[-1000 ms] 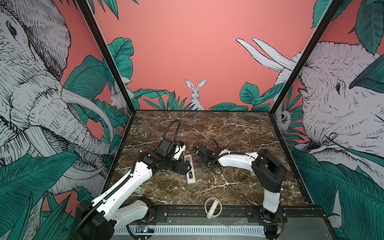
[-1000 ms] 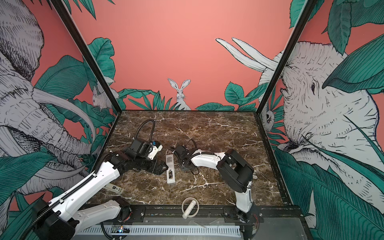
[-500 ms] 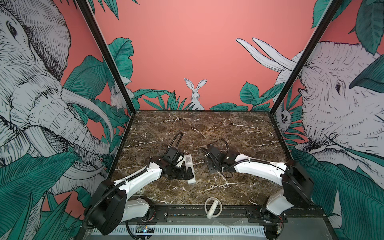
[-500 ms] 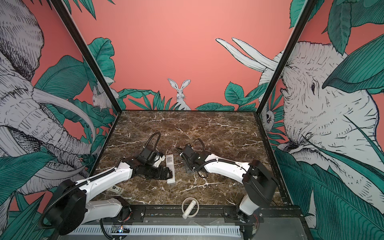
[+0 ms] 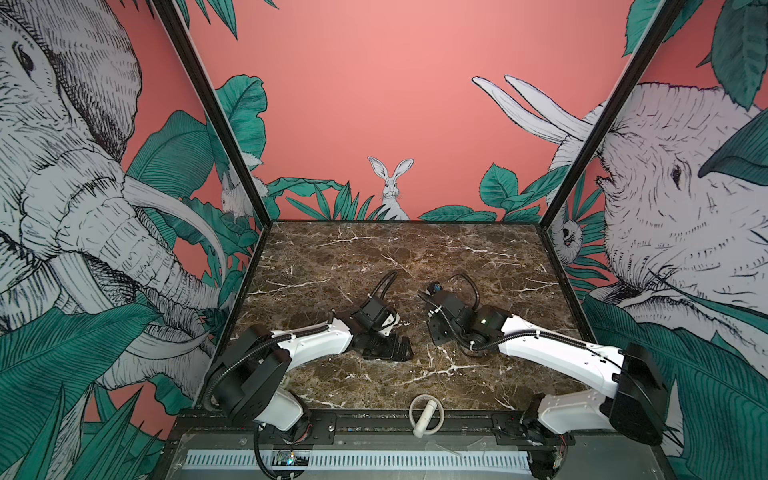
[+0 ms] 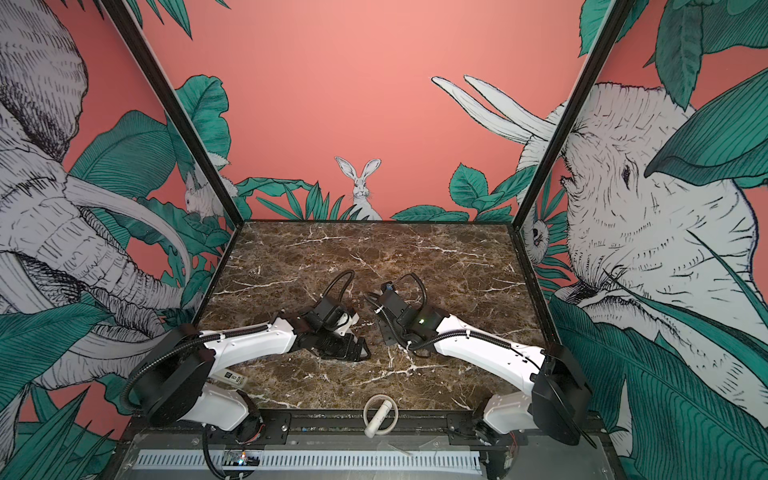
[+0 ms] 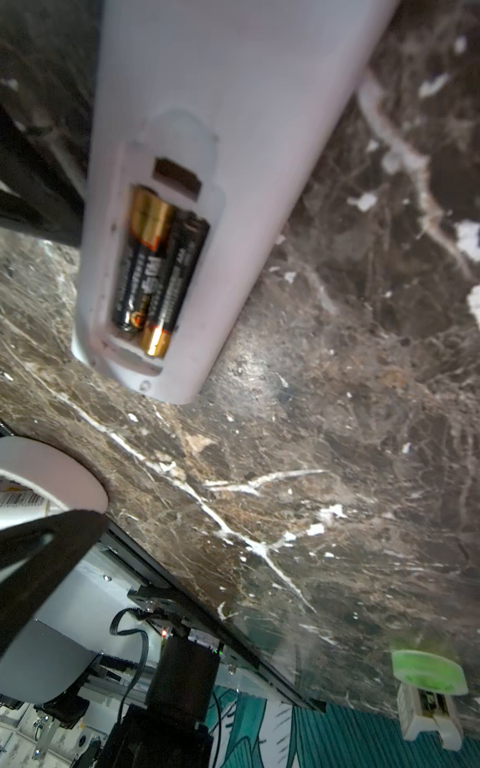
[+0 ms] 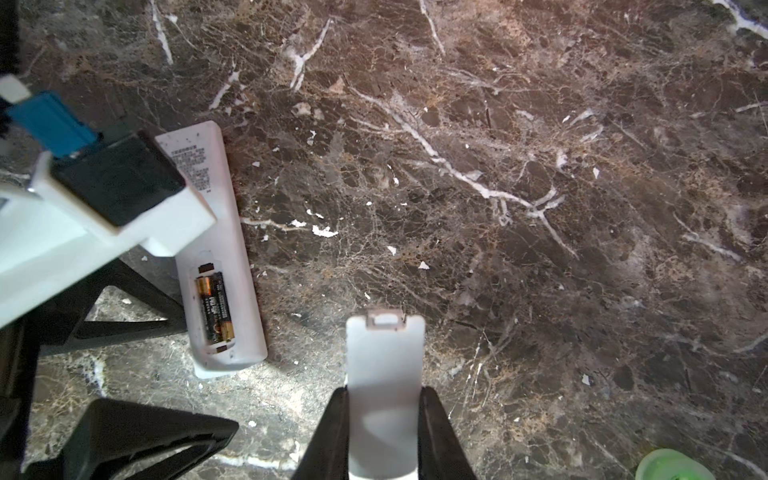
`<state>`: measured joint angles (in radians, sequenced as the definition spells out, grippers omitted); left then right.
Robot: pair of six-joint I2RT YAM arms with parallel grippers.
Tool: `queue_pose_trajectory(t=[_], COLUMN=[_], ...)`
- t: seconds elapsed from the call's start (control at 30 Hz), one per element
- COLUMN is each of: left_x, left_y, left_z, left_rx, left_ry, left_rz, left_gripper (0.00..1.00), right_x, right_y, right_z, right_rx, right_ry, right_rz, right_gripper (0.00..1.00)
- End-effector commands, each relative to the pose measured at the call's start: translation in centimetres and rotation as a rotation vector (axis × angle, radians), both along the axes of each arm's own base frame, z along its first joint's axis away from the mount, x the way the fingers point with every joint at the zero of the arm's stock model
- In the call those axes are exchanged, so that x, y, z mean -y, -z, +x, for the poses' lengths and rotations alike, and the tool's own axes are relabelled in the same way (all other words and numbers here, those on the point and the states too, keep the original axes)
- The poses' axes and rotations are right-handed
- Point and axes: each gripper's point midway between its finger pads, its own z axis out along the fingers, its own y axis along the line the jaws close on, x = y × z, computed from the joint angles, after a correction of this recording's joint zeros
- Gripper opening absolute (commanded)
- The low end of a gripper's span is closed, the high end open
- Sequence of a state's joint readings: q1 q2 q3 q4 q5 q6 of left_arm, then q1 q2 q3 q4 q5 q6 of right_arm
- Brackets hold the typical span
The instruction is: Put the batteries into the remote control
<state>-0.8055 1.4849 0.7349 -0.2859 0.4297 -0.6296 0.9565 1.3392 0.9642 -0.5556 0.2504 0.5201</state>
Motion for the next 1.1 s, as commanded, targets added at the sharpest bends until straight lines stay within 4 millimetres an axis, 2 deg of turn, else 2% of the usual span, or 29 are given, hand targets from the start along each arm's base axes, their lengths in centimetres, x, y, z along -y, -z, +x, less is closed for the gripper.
queue_pose_trajectory(t=[0.0, 0.1, 0.3, 0.47, 0.53, 0.63, 0.67, 0.8, 0.9, 1.07], left_x=[0.1, -1.4, -5.6, -10.3, -11.4, -12.0, -12.0, -12.5, -12.9, -12.2], left_y=[-1.9, -2.6, -3.9, -6.3, -7.4, -9.2, -9.7, -11.0, -11.6, -12.4], left_z=[1.4, 2.1, 2.7, 3.6, 3.6, 3.3, 3.2, 2.7, 2.5, 2.0], left_rx=[0.073, 0.129, 0.183, 0.246, 0.272, 0.308, 0.316, 0.326, 0.341, 0.347], left_ry=[-0.020, -0.044, -0.065, -0.126, -0.127, -0.090, -0.072, -0.017, 0.015, 0.037], left_rz=[0.016, 0.070, 0.207, 0.283, 0.291, 0.294, 0.292, 0.320, 0.338, 0.280], left_gripper=[0.99, 0.99, 0.99, 0.99, 0.99, 0.99, 0.99, 0.99, 0.99, 0.99], right_x=[0.3, -0.5, -4.2, -7.1, -8.2, -10.0, -10.4, -12.2, -12.9, -13.0], right_y=[0.2, 0.8, 1.6, 2.3, 2.9, 3.6, 4.5, 5.2, 5.6, 6.5], right_z=[-0.1, -0.3, -0.5, -0.1, -0.1, -0.2, -0.2, -0.6, -0.9, -0.9], right_rx=[0.019, 0.016, 0.001, -0.018, -0.027, -0.027, -0.039, -0.035, -0.020, -0.006], right_ry=[0.007, -0.039, -0.193, -0.260, -0.284, -0.313, -0.318, -0.357, -0.377, -0.385], right_rz=[0.018, 0.042, 0.113, 0.145, 0.143, 0.128, 0.109, 0.078, 0.056, 0.063], right_gripper=[0.18, 0.18, 0.18, 0.18, 0.18, 0.17, 0.17, 0.17, 0.17, 0.17])
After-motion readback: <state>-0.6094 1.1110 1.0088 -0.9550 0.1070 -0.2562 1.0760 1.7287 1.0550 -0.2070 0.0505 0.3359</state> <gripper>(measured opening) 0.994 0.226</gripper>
